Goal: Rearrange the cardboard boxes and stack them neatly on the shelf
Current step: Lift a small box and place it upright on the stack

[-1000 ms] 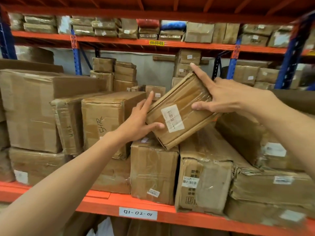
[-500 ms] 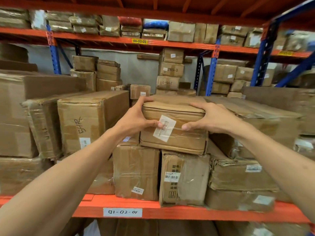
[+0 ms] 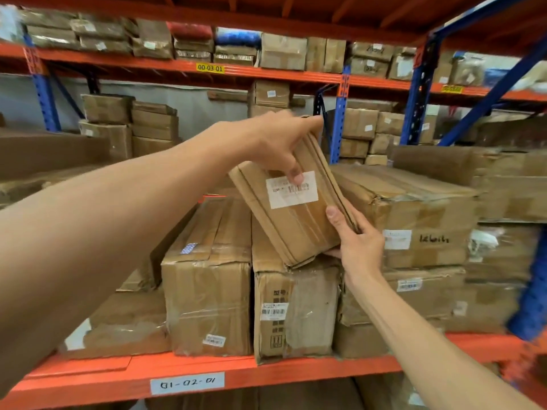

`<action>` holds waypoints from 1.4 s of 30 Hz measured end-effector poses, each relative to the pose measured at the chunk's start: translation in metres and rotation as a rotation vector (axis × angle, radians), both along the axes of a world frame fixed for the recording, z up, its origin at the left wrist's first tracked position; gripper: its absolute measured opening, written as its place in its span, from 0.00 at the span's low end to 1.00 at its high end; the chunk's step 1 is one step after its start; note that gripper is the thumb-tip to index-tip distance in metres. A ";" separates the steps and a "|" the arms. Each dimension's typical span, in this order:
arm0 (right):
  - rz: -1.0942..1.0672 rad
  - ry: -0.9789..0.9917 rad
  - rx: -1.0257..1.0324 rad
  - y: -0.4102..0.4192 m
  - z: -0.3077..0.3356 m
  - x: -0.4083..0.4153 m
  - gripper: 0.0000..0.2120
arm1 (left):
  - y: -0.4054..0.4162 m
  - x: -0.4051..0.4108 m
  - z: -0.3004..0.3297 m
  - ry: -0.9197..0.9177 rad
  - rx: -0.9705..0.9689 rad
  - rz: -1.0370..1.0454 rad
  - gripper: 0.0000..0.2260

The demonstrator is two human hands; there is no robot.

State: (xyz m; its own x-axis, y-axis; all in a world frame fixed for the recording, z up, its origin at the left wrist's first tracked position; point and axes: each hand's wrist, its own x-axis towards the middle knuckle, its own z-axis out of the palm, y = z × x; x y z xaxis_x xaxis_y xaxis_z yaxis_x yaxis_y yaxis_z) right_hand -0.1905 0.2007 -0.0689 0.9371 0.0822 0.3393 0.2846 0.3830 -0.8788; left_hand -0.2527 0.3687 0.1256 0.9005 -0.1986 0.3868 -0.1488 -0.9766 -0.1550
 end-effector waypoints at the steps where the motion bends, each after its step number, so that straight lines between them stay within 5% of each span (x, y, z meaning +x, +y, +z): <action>1: 0.016 0.038 0.055 -0.002 -0.006 0.001 0.32 | -0.010 0.009 0.001 0.009 0.039 -0.002 0.39; 5: 0.049 0.211 0.135 -0.017 -0.020 0.000 0.36 | -0.055 0.043 -0.003 0.032 0.216 -0.038 0.45; 8: 0.003 0.262 -0.062 -0.042 -0.014 -0.002 0.35 | -0.074 0.058 -0.008 0.036 0.247 -0.100 0.40; 12: -0.351 -0.237 -0.587 -0.088 0.021 -0.004 0.14 | -0.065 0.053 -0.016 -0.050 0.119 -0.156 0.53; 14: -0.502 -0.561 -0.707 -0.103 0.053 -0.005 0.13 | -0.049 0.041 -0.025 -0.150 0.077 -0.126 0.59; 17: -0.361 -0.715 -0.780 -0.104 0.097 0.004 0.28 | -0.017 0.017 -0.038 -0.224 -0.034 -0.059 0.65; 21: -0.137 -0.732 -1.154 -0.087 0.138 0.024 0.57 | 0.005 -0.007 -0.051 -0.084 -0.251 0.042 0.69; 25: -0.029 -0.791 -1.404 -0.075 0.161 0.052 0.60 | -0.012 0.001 -0.056 -0.004 -0.293 0.048 0.64; 29: 0.020 -0.805 -1.404 -0.077 0.157 0.081 0.55 | -0.025 0.019 -0.051 0.026 -0.378 0.060 0.56; 42: 0.031 -0.859 -1.311 -0.075 0.137 0.106 0.54 | -0.039 0.030 -0.058 0.018 -0.388 0.213 0.55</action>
